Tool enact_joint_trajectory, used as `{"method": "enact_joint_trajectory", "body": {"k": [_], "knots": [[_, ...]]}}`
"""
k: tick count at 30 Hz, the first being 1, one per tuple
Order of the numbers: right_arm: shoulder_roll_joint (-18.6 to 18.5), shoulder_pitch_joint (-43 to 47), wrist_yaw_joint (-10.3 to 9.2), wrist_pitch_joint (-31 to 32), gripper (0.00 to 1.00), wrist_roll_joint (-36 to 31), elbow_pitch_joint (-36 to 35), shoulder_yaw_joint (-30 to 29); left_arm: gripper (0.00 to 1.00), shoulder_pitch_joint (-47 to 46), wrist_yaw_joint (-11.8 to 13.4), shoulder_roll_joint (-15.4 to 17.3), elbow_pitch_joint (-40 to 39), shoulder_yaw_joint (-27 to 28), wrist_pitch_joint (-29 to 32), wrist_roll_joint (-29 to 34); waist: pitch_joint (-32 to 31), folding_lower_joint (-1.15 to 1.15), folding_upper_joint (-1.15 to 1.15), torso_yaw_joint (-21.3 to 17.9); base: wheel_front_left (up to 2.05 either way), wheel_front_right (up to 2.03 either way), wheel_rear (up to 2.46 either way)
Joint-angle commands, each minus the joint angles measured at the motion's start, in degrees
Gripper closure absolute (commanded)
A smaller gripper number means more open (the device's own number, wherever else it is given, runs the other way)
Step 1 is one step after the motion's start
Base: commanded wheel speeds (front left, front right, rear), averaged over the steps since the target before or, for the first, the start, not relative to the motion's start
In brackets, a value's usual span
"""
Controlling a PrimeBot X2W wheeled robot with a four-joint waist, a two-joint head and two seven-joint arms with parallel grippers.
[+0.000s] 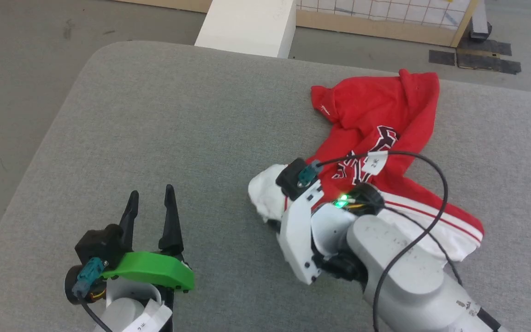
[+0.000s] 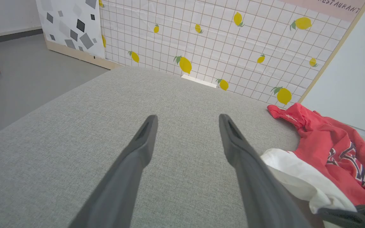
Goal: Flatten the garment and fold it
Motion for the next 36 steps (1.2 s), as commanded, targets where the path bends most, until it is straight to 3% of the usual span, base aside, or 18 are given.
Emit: {"method": "enact_joint_trajectory", "body": {"k": [1,2,10,21,29,33,36], "knots": [[0.01,0.68,-0.06,-1.33,0.15,1.74,-0.37,1.32,0.0,-1.05,-0.15,-0.29,0.24,0.01,-0.26,0.1,-0.12,0.0,0.0,0.26,0.0,0.0,0.0],[0.01,0.85,-0.06,-2.93,0.0,3.21,-0.84,1.89,0.0,-1.05,-0.15,-0.29,0.33,0.03,-0.26,0.05,-0.19,0.0,0.0,0.25,0.0,0.0,0.0],[0.03,-1.03,-0.06,-13.88,0.0,8.81,-2.76,-2.39,0.0,0.03,0.09,0.55,0.44,0.85,-0.18,-0.41,-2.5,0.0,0.0,-3.24,0.0,0.0,0.0],[-4.11,8.1,-0.06,-27.82,0.0,2.11,-9.41,-21.26,0.0,1.01,0.45,1.66,-0.25,1.07,0.87,-0.97,-5.96,0.0,0.0,-8.16,0.0,0.0,0.0],[-4.44,21.59,-0.06,-24.51,0.0,-3.85,-14.54,-33.43,0.0,2.42,0.97,2.38,-1.36,1.22,1.25,-1.19,-6.86,0.0,0.0,-9.83,0.0,0.0,0.0],[-5.67,25.72,-0.06,-18.45,0.0,-8.16,-18.61,-33.14,0.0,2.74,1.13,2.54,-1.74,1.12,1.38,-1.27,-6.81,0.0,0.0,-10.12,0.0,0.0,0.0],[-7.65,27.24,-0.06,-9.63,0.0,-11.37,-21.22,-29.68,0.0,2.73,1.22,2.52,-1.95,0.94,1.49,-1.33,-6.44,0.0,0.0,-10.11,0.0,0.0,0.0]]}}
